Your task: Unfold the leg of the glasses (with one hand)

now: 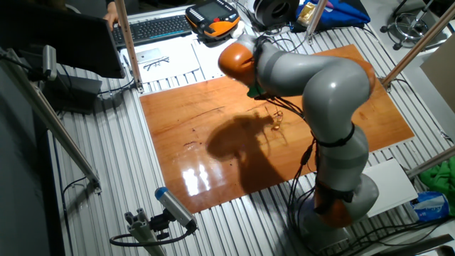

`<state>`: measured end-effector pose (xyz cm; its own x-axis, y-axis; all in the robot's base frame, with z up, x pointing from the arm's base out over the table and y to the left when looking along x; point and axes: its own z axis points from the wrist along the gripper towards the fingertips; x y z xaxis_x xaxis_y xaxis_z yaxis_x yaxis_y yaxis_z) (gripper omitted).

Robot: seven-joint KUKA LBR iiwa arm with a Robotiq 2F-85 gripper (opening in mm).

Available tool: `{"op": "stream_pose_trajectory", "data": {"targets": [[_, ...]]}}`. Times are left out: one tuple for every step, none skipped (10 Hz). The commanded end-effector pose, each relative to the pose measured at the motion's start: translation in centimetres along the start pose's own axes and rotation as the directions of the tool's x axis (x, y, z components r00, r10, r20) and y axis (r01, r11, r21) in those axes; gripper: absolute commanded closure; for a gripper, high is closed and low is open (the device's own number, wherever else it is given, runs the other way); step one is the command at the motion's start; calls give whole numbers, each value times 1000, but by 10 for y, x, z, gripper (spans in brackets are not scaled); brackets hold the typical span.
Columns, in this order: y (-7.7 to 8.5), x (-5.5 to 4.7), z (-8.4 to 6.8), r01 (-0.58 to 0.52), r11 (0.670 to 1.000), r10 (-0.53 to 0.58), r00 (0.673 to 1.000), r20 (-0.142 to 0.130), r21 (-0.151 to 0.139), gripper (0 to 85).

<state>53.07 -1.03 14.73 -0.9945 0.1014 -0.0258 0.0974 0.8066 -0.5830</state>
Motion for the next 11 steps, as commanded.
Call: {"op": "stream_pose_trajectory", "data": {"targets": [[1, 0, 0, 23, 999, -23, 1000, 7, 32, 850], [2, -1, 0, 53, 996, -55, 998, 17, 78, 850], [5, -3, 0, 92, 985, -98, 995, 32, 146, 850], [7, -6, 1, 117, 975, -127, 991, 37, 191, 850], [9, -9, 3, 135, 966, -147, 988, 40, 219, 850], [12, -13, 5, 149, 958, -165, 985, 45, 247, 850], [18, -17, 7, 162, 947, -181, 982, 46, 279, 850], [25, -19, 8, 166, 941, -188, 981, 44, 296, 850], [32, -22, 9, 169, 937, -191, 981, 44, 305, 850], [37, -25, 11, 166, 939, -188, 981, 45, 301, 850], [41, -29, 13, 166, 940, -188, 981, 45, 299, 850]]}}
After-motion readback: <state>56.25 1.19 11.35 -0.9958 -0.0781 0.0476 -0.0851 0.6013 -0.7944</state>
